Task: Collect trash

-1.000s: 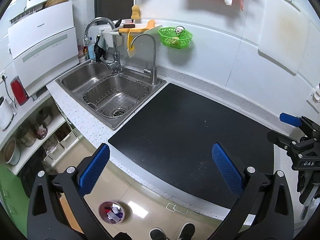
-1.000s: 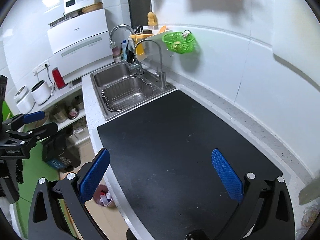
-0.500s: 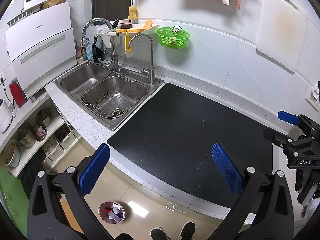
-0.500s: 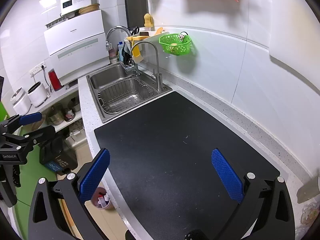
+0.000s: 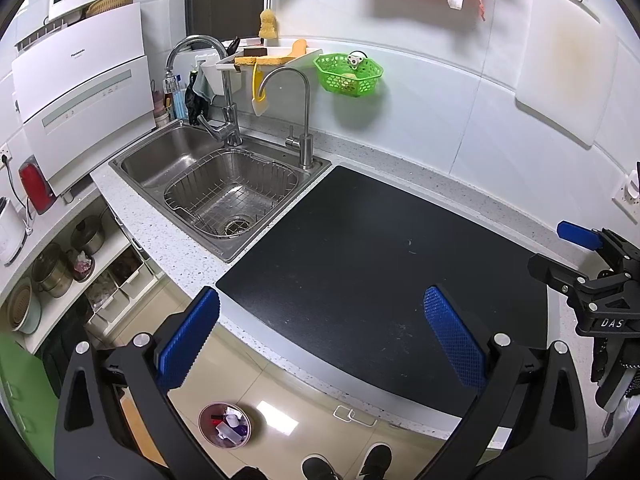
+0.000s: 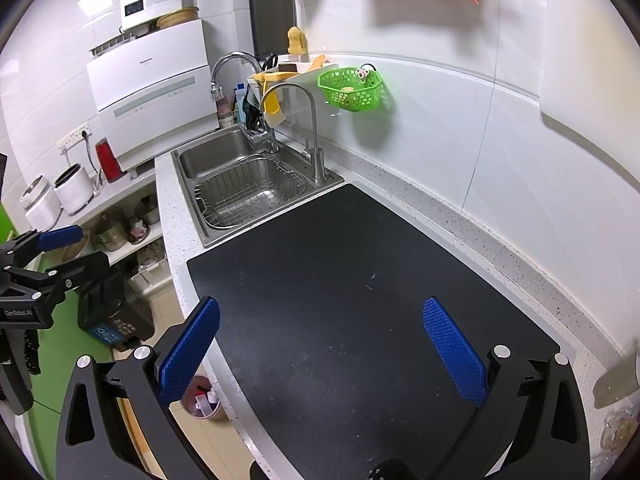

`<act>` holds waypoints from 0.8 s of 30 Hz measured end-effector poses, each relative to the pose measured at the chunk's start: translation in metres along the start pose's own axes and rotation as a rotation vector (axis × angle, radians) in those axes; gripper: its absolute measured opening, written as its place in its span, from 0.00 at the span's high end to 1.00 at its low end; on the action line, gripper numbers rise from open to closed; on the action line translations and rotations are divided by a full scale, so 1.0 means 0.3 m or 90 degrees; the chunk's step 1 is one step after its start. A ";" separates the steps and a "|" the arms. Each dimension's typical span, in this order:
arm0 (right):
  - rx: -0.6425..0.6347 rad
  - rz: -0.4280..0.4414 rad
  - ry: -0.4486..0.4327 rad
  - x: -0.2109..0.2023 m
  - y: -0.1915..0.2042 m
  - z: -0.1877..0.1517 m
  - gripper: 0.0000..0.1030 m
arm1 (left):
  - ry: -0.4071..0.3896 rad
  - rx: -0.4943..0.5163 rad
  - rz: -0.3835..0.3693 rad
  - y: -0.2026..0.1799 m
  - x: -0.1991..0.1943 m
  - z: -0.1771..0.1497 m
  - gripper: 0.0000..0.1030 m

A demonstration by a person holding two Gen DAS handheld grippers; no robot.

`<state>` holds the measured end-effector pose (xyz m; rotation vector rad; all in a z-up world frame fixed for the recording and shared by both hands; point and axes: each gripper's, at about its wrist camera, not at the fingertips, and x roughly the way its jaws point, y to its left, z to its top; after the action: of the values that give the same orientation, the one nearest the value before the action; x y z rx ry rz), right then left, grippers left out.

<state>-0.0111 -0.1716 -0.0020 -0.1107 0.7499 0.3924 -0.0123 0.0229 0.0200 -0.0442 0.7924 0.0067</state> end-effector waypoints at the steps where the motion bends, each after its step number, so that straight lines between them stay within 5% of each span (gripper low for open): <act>1: 0.000 0.000 0.000 0.001 0.000 0.001 0.05 | 0.000 0.000 -0.001 0.001 0.000 0.001 0.03; 24: 0.002 -0.008 0.005 0.014 -0.007 0.003 0.05 | 0.003 -0.001 -0.002 0.009 0.016 0.002 0.03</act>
<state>-0.0071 -0.1720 -0.0043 -0.1136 0.7570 0.3790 -0.0085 0.0257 0.0169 -0.0472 0.7965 0.0037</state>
